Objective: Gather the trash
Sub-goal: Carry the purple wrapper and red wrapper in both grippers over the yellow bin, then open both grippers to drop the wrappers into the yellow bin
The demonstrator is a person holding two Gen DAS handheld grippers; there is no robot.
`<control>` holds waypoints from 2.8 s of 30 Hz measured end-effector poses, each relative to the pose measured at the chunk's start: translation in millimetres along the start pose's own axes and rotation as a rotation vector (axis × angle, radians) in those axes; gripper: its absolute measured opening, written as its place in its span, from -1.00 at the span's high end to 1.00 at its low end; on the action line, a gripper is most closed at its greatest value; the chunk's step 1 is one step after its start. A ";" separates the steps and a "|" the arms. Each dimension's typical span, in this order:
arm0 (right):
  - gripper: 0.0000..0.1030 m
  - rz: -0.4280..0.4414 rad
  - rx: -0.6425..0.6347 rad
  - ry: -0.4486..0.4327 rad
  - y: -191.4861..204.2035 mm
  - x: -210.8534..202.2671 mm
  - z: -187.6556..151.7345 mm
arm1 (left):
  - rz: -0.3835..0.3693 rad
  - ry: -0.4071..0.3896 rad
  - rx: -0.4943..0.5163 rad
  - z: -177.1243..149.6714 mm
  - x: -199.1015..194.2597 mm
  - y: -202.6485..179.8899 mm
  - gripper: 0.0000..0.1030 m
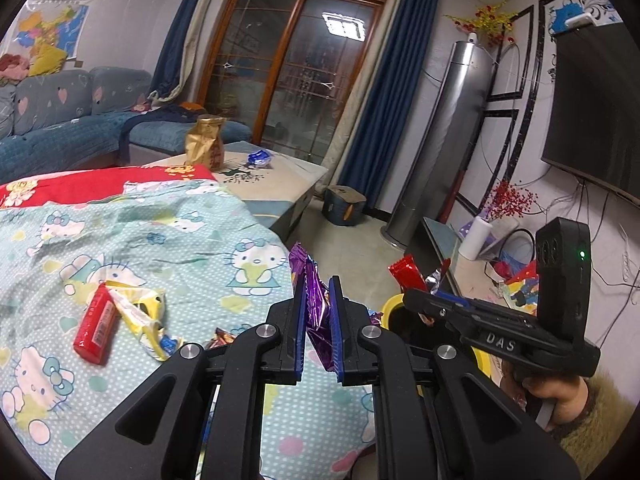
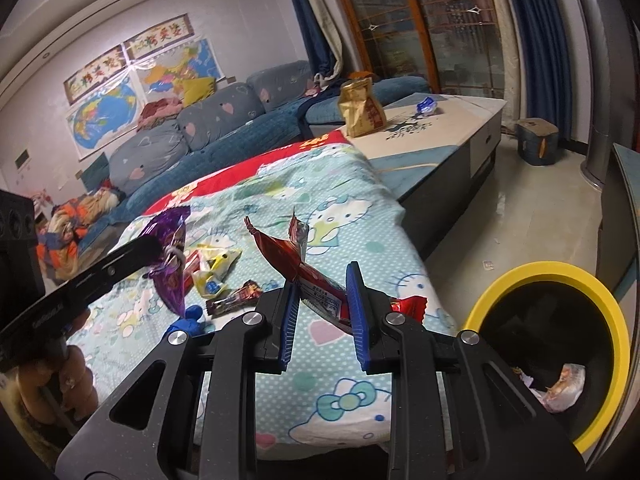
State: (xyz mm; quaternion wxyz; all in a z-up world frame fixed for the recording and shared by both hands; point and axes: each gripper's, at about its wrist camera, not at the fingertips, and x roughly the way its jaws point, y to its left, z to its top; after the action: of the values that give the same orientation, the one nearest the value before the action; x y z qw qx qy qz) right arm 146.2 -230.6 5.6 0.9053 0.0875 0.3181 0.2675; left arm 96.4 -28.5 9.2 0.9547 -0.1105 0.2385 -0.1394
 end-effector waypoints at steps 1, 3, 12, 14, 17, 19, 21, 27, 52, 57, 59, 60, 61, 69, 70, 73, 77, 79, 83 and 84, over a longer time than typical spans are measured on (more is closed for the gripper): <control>0.65 -0.002 0.004 -0.004 -1.3 -1.7 0.5 | -0.003 0.000 0.003 -0.2 0.4 -1.8 0.80; 0.65 -0.011 0.012 -0.015 -5.0 -5.8 1.3 | -0.011 0.001 0.011 -0.4 1.0 -5.9 0.80; 0.65 -0.048 0.052 -0.054 -24.6 -21.7 3.2 | -0.054 0.015 0.047 -3.6 7.4 -26.3 0.80; 0.65 -0.058 0.064 -0.062 -29.9 -25.1 3.5 | -0.061 0.019 0.056 -4.9 8.9 -30.7 0.80; 0.65 -0.072 0.082 -0.073 -37.5 -30.5 2.6 | -0.073 0.026 0.066 -6.9 12.1 -36.5 0.80; 0.65 -0.081 0.094 -0.079 -42.1 -33.4 2.7 | -0.082 0.030 0.075 -8.3 14.3 -41.0 0.80; 0.65 -0.091 0.106 -0.087 -47.2 -37.0 2.0 | -0.090 0.034 0.084 -9.6 15.6 -45.2 0.80; 0.65 -0.113 0.142 -0.103 -63.3 -43.9 -0.1 | -0.116 0.051 0.109 -14.7 20.3 -59.7 0.80; 0.65 -0.268 0.294 -0.103 -126.9 -56.6 -15.7 | -0.253 0.156 0.258 -41.9 70.2 -125.6 0.80; 0.65 -0.314 0.323 -0.084 -143.9 -53.9 -21.4 | -0.281 0.182 0.282 -47.6 86.3 -141.1 0.80; 0.65 -0.323 0.339 -0.080 -152.0 -54.9 -25.2 | -0.287 0.190 0.293 -49.9 91.2 -146.5 0.80; 0.65 -0.326 0.348 -0.077 -156.1 -54.7 -27.0 | -0.292 0.196 0.298 -51.7 94.8 -149.6 0.80; 0.65 -0.329 0.355 -0.076 -159.4 -54.6 -28.0 | -0.297 0.203 0.304 -53.8 97.9 -153.4 0.80; 0.65 -0.344 0.422 -0.064 -186.7 -52.3 -40.5 | -0.315 0.247 0.334 -71.4 123.0 -169.2 0.80; 0.65 -0.345 0.429 -0.062 -189.3 -52.0 -42.3 | -0.318 0.252 0.337 -73.6 125.9 -170.8 0.80; 0.65 -0.345 0.453 -0.058 -198.1 -50.8 -47.4 | -0.326 0.268 0.342 -78.7 134.5 -175.0 0.80; 0.65 -0.349 0.482 -0.053 -210.1 -50.0 -53.9 | -0.330 0.284 0.347 -82.5 146.0 -179.7 0.80; 0.65 -0.346 0.498 -0.048 -216.0 -48.4 -56.2 | -0.328 0.293 0.343 -84.7 152.6 -180.0 0.80; 0.65 -0.343 0.524 -0.039 -225.8 -44.5 -61.6 | -0.319 0.310 0.329 -87.1 166.4 -181.2 0.80; 0.65 -0.341 0.529 -0.037 -227.3 -43.6 -62.8 | -0.317 0.312 0.326 -88.1 168.7 -180.8 0.80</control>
State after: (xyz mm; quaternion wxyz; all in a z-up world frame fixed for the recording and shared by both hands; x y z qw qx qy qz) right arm 176.0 -446.2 -95.2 0.8886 0.2704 0.3702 0.0181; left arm 157.9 -264.4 -88.2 0.8778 0.0318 0.3370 -0.3389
